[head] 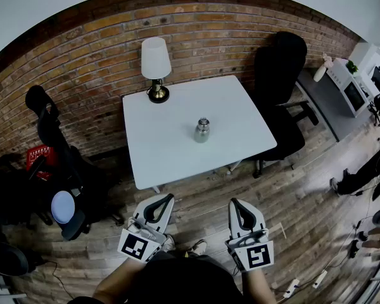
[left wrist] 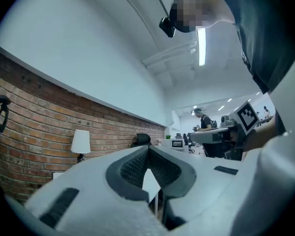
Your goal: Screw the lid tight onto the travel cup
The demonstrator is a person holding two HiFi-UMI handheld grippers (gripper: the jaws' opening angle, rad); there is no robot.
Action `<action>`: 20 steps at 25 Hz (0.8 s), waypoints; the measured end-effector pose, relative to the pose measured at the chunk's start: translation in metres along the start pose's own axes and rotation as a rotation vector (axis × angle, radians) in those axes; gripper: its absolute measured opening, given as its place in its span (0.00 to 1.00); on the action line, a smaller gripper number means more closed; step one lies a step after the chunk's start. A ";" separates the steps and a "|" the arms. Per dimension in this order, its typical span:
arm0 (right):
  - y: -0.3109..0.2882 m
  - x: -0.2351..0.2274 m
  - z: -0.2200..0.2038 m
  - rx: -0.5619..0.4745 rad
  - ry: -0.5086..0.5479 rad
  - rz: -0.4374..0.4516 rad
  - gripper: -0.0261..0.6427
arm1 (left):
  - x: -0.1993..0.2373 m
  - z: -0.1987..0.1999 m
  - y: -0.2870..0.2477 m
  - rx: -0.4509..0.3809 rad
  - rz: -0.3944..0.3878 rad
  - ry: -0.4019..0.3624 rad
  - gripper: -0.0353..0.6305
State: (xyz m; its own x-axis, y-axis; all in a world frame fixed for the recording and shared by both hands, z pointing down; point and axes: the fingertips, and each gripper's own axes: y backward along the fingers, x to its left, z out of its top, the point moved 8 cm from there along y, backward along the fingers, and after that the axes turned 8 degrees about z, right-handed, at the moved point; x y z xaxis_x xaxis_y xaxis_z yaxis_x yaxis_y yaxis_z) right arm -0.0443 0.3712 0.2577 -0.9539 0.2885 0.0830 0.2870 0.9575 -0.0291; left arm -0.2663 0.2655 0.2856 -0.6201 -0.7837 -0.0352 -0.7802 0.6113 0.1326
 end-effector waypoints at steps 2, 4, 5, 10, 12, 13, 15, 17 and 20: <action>0.003 -0.002 -0.001 -0.001 -0.004 0.003 0.06 | -0.004 0.000 0.000 0.004 -0.005 -0.008 0.09; 0.006 -0.004 -0.002 -0.011 -0.037 0.013 0.06 | -0.008 0.000 0.000 0.018 -0.003 0.004 0.09; 0.008 -0.006 -0.001 -0.020 -0.065 0.022 0.06 | -0.010 0.000 0.000 0.024 0.002 0.012 0.09; 0.021 -0.014 -0.003 -0.015 -0.054 0.048 0.06 | -0.021 -0.001 -0.004 0.013 0.018 -0.002 0.09; 0.029 -0.018 -0.008 0.003 -0.043 0.051 0.06 | -0.030 -0.004 -0.007 0.013 0.022 -0.011 0.09; 0.034 -0.021 -0.011 0.011 -0.044 0.052 0.06 | -0.034 -0.005 -0.009 0.010 0.026 -0.014 0.09; 0.042 -0.028 -0.018 0.020 -0.048 0.052 0.06 | -0.041 -0.006 -0.012 0.012 0.032 -0.017 0.09; 0.048 -0.031 -0.024 0.023 -0.059 0.051 0.06 | -0.046 -0.008 -0.012 0.026 0.035 -0.023 0.09; 0.051 -0.036 -0.030 0.039 -0.075 0.056 0.06 | -0.046 -0.016 -0.016 0.048 0.043 -0.017 0.09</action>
State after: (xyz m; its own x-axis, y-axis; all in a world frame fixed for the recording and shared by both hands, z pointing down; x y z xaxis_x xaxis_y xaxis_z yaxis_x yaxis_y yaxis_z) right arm 0.0071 0.4097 0.2829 -0.9406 0.3395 0.0054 0.3383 0.9384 -0.0700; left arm -0.2236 0.2899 0.3012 -0.6540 -0.7550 -0.0477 -0.7557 0.6491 0.0872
